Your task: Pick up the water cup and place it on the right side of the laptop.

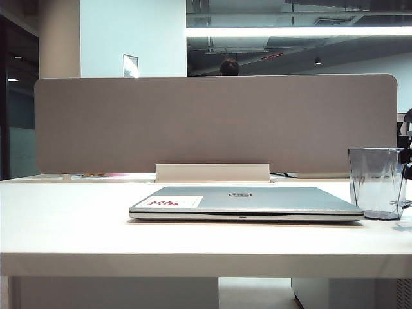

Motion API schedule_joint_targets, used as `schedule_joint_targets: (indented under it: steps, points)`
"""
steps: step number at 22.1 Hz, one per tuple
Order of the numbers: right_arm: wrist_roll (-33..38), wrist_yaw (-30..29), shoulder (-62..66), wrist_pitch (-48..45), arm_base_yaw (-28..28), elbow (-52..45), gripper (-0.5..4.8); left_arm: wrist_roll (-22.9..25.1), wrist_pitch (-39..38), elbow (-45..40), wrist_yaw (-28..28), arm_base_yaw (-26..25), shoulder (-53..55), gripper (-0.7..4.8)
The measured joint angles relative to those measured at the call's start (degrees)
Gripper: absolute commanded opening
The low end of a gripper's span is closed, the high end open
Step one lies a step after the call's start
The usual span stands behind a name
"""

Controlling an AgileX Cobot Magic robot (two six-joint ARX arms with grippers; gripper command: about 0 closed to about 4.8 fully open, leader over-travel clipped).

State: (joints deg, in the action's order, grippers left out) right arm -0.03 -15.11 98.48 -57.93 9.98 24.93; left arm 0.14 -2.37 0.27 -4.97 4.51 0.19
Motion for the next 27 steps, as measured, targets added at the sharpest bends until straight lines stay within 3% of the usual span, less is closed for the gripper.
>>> schedule_joint_targets:
  steps: [18,27]
  points:
    - [-0.07,0.07,-7.87,10.97,0.09,-2.01,0.99,0.02,-1.31,0.00,0.00,0.00,-0.02,-0.04]
    - [-0.26,0.11,-13.25,21.46,0.09,-1.99,0.99,0.00,-1.31,0.00,0.00,0.00,-0.02,-0.04]
